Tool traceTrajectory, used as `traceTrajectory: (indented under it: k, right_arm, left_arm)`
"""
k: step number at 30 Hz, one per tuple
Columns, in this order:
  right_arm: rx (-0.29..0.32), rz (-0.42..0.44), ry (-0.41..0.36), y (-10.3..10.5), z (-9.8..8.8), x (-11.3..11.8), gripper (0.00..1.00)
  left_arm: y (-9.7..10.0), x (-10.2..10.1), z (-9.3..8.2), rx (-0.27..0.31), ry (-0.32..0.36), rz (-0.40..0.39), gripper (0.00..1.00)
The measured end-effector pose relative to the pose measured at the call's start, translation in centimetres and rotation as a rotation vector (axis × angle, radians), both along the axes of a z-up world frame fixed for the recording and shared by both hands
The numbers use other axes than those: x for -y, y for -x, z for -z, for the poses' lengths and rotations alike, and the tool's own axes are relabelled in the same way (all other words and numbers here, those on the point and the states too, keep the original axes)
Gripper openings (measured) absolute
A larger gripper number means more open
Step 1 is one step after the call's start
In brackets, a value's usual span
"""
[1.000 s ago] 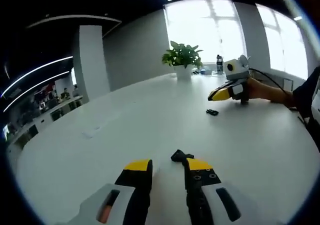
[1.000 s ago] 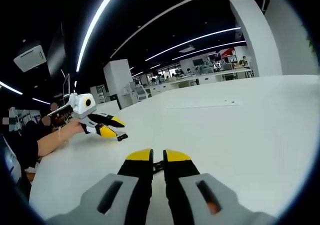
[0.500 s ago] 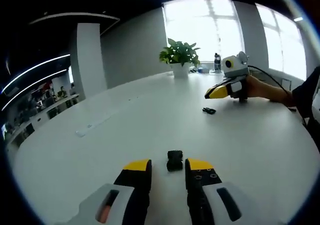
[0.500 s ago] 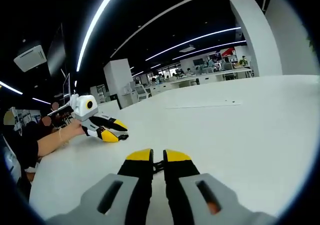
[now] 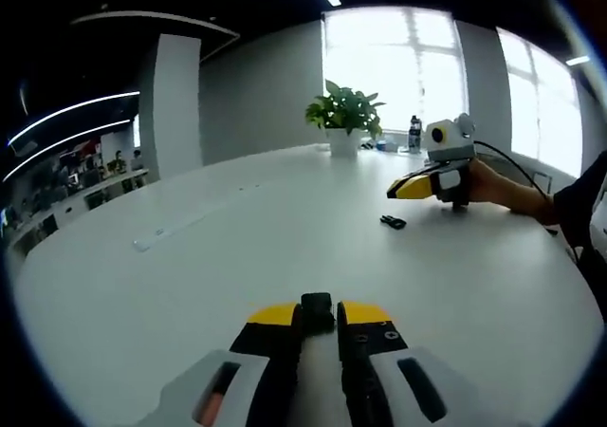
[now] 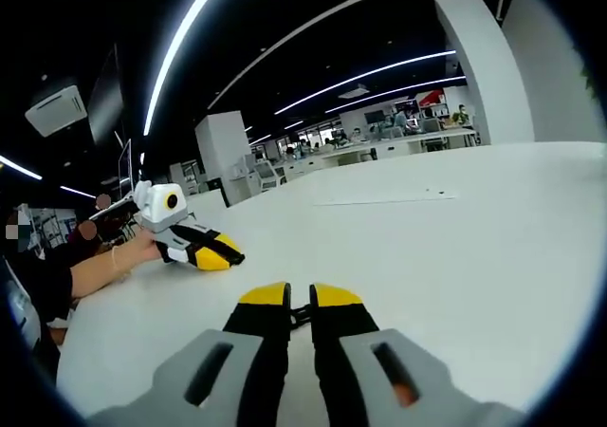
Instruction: Snap the two parts of the plastic buckle together until the buckle closes and remains connected.
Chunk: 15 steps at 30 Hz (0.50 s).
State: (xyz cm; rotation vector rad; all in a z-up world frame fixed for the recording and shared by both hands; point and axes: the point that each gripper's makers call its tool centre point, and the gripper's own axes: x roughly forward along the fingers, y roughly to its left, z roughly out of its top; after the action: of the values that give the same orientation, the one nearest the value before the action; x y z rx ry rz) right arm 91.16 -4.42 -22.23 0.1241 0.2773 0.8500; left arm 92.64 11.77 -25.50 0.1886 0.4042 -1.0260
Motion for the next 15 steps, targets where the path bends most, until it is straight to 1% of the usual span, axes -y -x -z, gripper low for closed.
traceTrajectory:
  k: [5, 10, 11, 13, 14, 15]
  right_arm:
    - [-0.012, 0.022, 0.024, 0.0, -0.1, 0.4, 0.07]
    - [-0.032, 0.045, 0.09, 0.2, 0.4, 0.5, 0.08]
    - [-0.043, 0.052, 0.107, 0.3, 0.7, 0.5, 0.07]
    - [-0.063, 0.063, 0.152, 0.5, 1.0, 0.2, 0.08]
    - [-0.07, 0.068, 0.167, 0.6, 1.1, 0.1, 0.08]
    - [-0.068, 0.067, 0.166, 0.7, 1.0, 0.0, 0.08]
  left_arm:
    - [0.3, 0.3, 0.0, 0.016, 0.0, -0.007, 0.13]
    - [0.4, 0.3, -0.1, 0.028, -0.003, -0.01, 0.13]
    - [0.3, 0.2, -0.3, 0.032, 0.008, -0.015, 0.13]
    - [0.2, 0.1, -1.2, 0.03, 0.056, -0.03, 0.12]
    - [0.2, -0.1, -1.5, 0.034, 0.065, -0.039, 0.12]
    - [0.2, -0.2, -1.8, 0.038, 0.07, -0.044, 0.12]
